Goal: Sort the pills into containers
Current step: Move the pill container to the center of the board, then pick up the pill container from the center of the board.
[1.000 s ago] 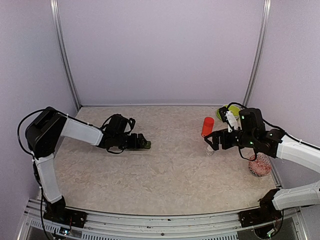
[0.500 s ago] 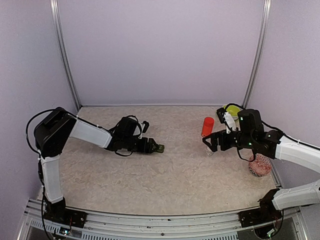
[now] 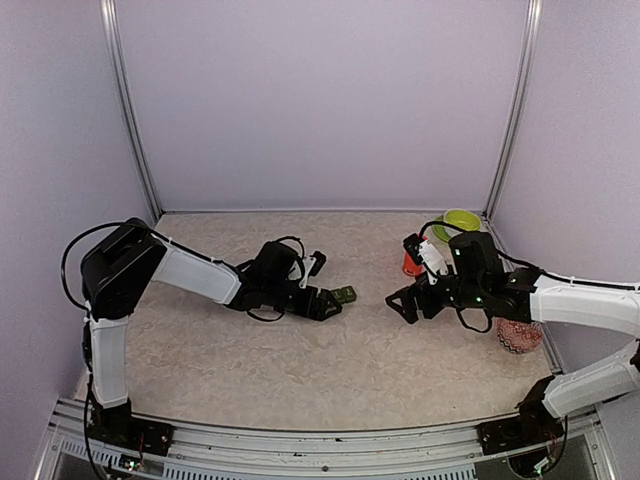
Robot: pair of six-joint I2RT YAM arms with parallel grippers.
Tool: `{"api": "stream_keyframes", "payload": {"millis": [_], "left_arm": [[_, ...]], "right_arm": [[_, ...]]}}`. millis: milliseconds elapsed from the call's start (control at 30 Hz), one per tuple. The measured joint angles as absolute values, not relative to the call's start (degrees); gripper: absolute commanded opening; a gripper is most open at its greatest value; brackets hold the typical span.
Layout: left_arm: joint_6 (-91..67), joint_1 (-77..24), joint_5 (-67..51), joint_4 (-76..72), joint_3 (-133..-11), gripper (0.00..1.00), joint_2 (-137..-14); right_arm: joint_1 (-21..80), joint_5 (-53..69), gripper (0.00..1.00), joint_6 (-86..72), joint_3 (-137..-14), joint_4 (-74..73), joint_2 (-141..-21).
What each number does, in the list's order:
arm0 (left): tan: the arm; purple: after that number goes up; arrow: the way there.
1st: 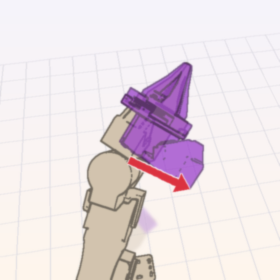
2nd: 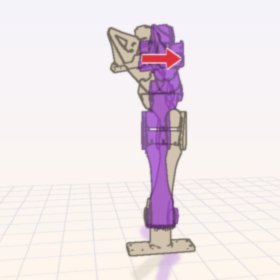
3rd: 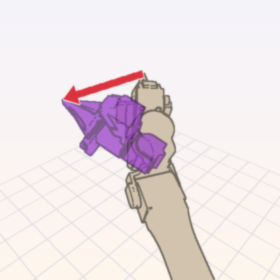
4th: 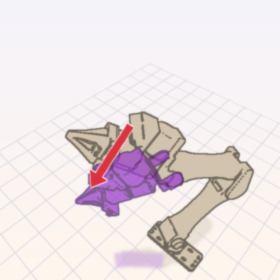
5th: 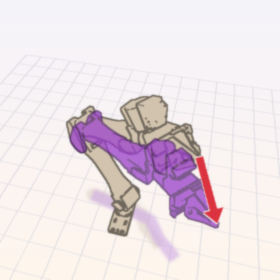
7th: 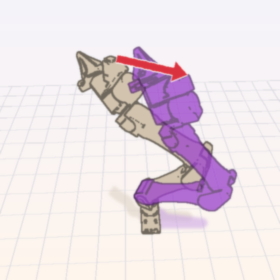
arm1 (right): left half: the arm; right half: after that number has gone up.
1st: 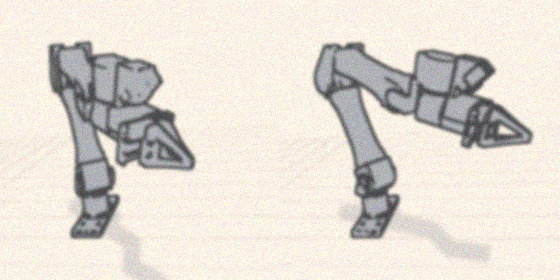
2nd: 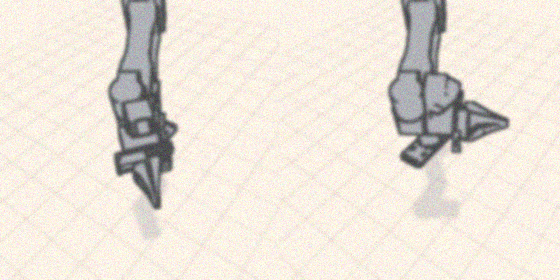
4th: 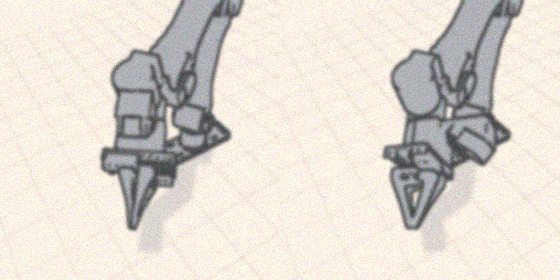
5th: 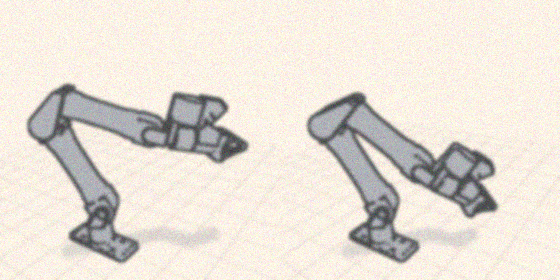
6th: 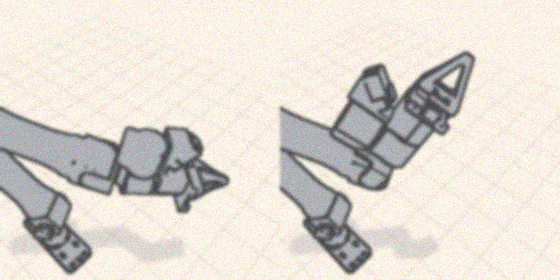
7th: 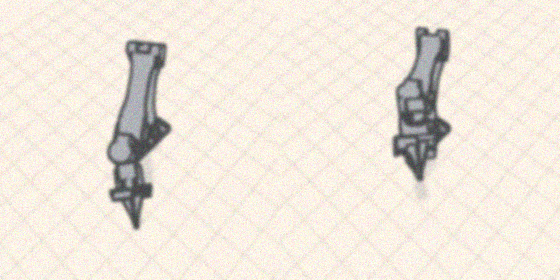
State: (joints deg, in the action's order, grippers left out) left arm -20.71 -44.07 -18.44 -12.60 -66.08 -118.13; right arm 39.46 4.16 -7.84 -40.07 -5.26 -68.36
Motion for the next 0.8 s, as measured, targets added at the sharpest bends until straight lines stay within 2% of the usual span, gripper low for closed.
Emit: {"api": "stream_keyframes", "payload": {"millis": [133,333,800], "left_arm": [[-21.0,-43.4,-16.4,-13.6,-64.2,0.99,-116.4],[-23.0,-42.0,-13.4,-15.2,-59.2,0.99,-109.4],[-27.3,-42.7,-7.7,-17.5,-43.8,0.99,-92.8]], "right_arm": [[39.6,3.2,1.0,-4.1,-40.6,-3.0,-74.0],[39.6,4.3,1.0,-2.1,-47.5,-3.0,-83.9],[39.5,16.9,1.0,-0.4,-67.6,-3.3,-105.9]]}}
